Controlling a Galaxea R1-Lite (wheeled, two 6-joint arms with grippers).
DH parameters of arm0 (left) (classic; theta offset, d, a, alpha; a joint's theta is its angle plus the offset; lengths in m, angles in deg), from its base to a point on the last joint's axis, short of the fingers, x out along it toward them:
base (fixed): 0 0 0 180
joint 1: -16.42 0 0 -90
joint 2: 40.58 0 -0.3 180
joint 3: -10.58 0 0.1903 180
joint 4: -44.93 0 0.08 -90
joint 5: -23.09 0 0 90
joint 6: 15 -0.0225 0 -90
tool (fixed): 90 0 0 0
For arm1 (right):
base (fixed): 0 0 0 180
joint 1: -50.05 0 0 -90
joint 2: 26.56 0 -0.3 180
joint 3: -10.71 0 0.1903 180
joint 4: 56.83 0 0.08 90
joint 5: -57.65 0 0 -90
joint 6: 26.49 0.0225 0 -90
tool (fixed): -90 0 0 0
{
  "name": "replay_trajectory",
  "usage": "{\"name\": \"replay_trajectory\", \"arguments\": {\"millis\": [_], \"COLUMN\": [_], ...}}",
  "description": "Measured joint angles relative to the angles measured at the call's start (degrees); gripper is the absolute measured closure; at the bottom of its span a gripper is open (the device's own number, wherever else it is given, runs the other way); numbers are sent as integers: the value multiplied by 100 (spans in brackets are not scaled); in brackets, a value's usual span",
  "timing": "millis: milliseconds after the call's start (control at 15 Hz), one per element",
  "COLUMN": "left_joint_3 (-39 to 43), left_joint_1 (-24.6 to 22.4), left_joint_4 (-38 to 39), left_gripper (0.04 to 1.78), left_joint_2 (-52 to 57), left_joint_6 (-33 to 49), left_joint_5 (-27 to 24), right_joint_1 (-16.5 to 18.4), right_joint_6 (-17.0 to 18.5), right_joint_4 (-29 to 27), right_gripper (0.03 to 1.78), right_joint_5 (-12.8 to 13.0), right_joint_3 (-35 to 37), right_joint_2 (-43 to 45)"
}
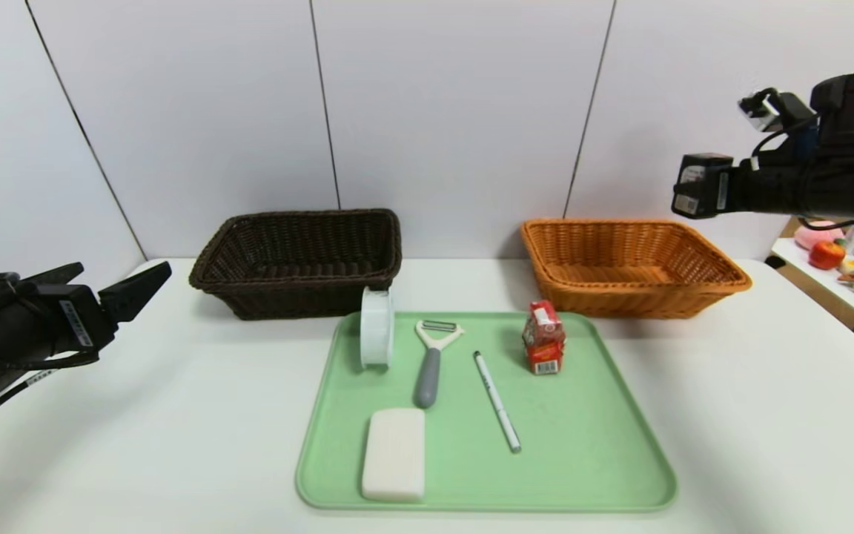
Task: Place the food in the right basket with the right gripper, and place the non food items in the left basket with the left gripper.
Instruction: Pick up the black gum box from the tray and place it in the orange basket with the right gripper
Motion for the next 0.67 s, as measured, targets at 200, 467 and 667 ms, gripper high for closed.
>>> {"name": "replay_trajectory", "arguments": {"millis": [200, 467, 667], "left_joint_3": [9, 9, 30], "left_joint_1": [5, 0, -1], "left_joint_4": [-2, 0, -2], "left_gripper": [13, 13, 13], "left_joint_2": [-30, -55, -62], "left_joint_6": [13, 24, 33], "left_joint_5": [0, 0, 0], "right_joint_1": [-149, -208, -212], "right_joint_6": [-5, -10, -33], "right_joint_4": [-66, -574, -532], "right_gripper": [108, 108, 108], "right_joint_5": [33, 201, 557], "right_joint_3": [-204, -334, -397], "right_joint_2": [-463, -783, -981]}}
